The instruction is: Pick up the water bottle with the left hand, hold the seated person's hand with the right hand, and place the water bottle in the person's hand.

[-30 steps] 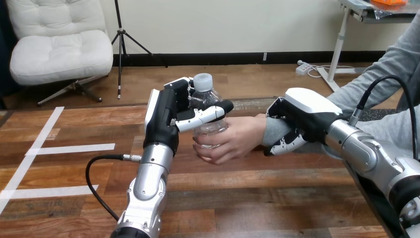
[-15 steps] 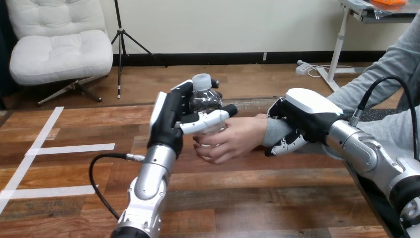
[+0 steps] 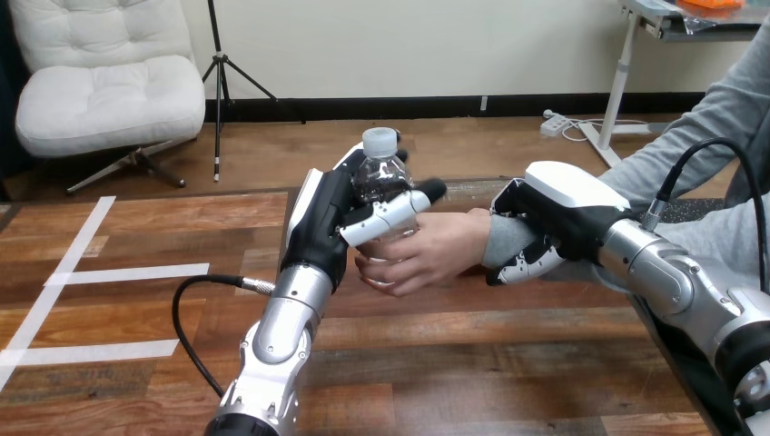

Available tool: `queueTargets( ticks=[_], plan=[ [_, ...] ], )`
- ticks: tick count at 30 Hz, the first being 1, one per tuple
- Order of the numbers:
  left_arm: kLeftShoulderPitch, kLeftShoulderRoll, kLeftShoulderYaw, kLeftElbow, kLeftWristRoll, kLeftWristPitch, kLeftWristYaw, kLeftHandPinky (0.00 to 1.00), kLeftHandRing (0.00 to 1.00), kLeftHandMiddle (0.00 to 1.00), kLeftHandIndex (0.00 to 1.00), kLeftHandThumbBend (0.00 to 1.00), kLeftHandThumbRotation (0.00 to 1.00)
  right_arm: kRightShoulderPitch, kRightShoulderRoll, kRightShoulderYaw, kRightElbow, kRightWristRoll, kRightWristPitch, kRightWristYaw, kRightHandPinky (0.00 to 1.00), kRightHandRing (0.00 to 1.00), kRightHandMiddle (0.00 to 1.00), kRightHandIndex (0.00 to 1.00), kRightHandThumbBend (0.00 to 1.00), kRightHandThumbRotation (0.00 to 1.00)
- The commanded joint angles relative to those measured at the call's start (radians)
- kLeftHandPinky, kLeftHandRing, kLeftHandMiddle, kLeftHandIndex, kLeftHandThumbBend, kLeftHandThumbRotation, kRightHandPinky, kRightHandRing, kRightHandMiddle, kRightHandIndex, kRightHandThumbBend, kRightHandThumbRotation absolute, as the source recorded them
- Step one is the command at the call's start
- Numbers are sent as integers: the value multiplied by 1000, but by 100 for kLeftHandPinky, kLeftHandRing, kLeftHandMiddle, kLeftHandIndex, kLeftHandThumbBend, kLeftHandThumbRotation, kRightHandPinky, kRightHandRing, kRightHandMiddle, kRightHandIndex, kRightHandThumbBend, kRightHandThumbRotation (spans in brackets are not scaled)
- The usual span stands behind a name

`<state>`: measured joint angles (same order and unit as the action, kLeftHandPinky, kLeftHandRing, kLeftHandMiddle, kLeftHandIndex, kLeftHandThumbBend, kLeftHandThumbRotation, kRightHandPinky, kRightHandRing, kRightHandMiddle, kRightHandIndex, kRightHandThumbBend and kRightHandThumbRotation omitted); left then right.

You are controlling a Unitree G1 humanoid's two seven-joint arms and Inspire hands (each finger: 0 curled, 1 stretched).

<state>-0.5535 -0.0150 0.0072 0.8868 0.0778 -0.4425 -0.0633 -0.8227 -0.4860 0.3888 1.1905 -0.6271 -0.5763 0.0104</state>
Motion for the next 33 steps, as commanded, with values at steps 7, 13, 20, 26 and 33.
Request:
queueTargets(
  ticks=[7,13,20,26,33],
  plan=[
    [-60,16,-7,-69,-10,18,-32,98,99,99,97,100,89,-126,9,-28,-28,28,-32,-46,21,24,30,31,62,0],
    [-49,19,-4,-87,-14,27,-42,100,100,100,98,100,94,-124,8,-27,-37,27,-25,-42,20,24,30,31,63,0],
    [-30,25,0,-119,-21,38,-53,100,100,100,98,100,97,-123,8,-24,-39,23,-18,-41,20,24,30,31,63,0],
    [-9,31,11,-152,-42,34,-74,100,100,100,99,100,97,-122,7,-25,-39,26,-18,-36,19,24,30,32,63,0],
    [19,40,27,-200,-79,44,-103,100,100,100,99,100,99,-119,7,-34,-35,38,-21,-24,19,23,30,32,64,0]
  ],
)
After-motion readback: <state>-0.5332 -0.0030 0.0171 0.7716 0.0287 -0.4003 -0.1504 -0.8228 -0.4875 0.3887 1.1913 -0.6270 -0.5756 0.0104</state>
